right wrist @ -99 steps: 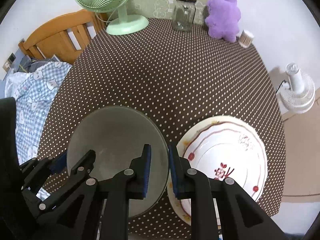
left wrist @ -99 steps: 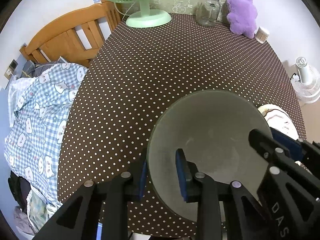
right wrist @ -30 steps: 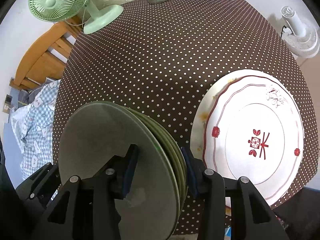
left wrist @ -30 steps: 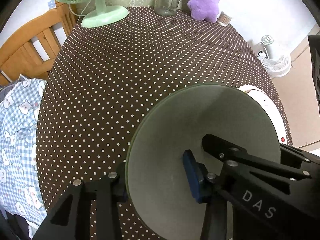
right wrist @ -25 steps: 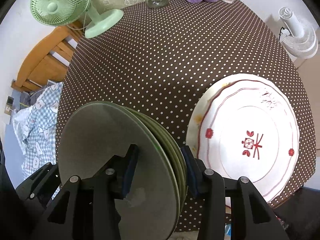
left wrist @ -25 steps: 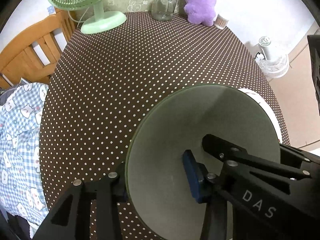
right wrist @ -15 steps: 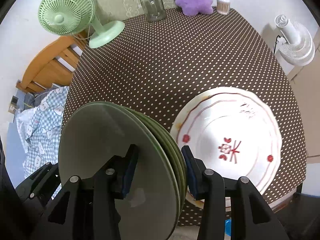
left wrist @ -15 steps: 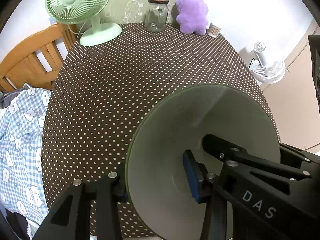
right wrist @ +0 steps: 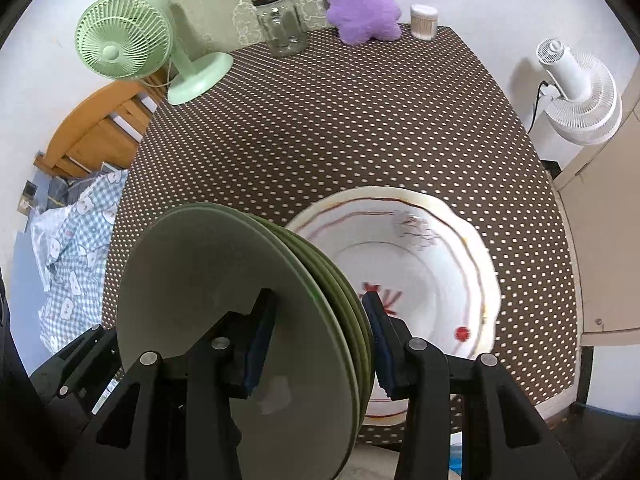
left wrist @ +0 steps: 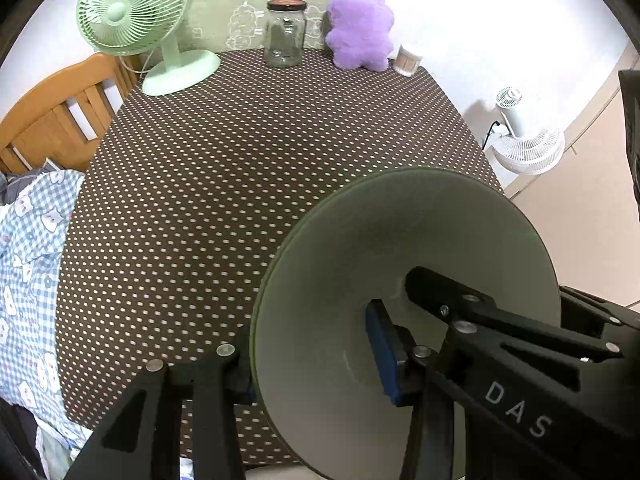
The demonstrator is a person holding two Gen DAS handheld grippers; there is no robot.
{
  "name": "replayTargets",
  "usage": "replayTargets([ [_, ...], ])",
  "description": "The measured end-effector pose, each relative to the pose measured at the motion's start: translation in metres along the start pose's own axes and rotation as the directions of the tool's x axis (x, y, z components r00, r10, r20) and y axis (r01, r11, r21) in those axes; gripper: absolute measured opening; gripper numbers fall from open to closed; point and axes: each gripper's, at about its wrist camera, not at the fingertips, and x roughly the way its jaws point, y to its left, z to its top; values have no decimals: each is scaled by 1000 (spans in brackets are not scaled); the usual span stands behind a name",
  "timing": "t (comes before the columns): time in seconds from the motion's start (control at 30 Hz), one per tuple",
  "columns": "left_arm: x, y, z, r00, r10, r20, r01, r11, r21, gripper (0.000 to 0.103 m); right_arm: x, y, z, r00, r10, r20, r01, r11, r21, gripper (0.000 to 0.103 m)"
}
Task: Organize plates and bowls
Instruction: 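Carry the bowl stack over the plate stack and lower it onto the plates, then open the right gripper and pull back from the bowls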
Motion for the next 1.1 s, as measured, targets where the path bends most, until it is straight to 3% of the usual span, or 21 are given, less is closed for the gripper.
replayTargets([
  [0.5,44,-49,2,997,18,-69,-22,998,-55,44,27,-63,9,996,12,-84,-13,1000,-18,47],
  [0.93,55,-63,13,997,63,-42,-65,997,-40,43,39,-77,17,995,51,-88,-51,999,-3,49],
  [1.03,52,-60,9,997,69,-41,-71,996,-50,46,38,-80,17,995,57,-81,-57,998,3,50],
  [1.1,49,-57,8,996,74,-38,-76,995,-56,56,36,-80,17,997,51,-65,-52,999,-4,53],
])
